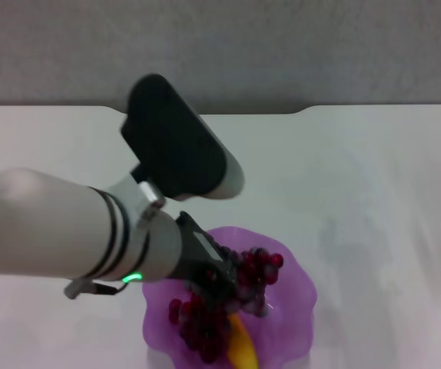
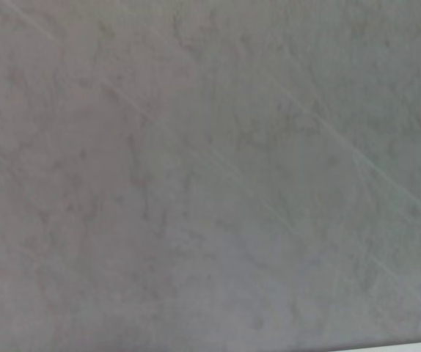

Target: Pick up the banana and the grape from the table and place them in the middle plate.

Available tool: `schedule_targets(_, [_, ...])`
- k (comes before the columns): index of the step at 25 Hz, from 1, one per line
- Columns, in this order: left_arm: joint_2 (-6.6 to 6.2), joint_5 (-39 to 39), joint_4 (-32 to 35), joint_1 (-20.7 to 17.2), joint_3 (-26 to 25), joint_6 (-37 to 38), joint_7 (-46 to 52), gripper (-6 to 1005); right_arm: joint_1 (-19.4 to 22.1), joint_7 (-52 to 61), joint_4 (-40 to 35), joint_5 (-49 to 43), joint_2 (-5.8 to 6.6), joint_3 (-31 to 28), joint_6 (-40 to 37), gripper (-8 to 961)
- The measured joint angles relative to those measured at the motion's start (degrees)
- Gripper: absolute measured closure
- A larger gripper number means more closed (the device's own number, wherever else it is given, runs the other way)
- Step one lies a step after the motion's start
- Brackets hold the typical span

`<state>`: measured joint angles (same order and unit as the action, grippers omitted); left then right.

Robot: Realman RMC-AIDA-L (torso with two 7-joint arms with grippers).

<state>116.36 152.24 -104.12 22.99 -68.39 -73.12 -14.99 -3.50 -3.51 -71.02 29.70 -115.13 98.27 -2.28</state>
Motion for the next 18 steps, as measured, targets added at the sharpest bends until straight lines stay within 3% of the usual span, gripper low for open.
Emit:
schedule_targets(10, [0.00, 0.0, 11.5, 3.2, 3.6, 9.4, 0.2, 922, -0.4, 0.0, 0.1, 0.0, 0.00, 0.5, 0.0, 302])
schedule_targets(18, [0.00, 0.1, 15.7, 3.3, 4.3, 15.2, 0.1, 870, -0.4, 0.0, 0.1, 0.0, 0.00, 0.5, 0.0, 302])
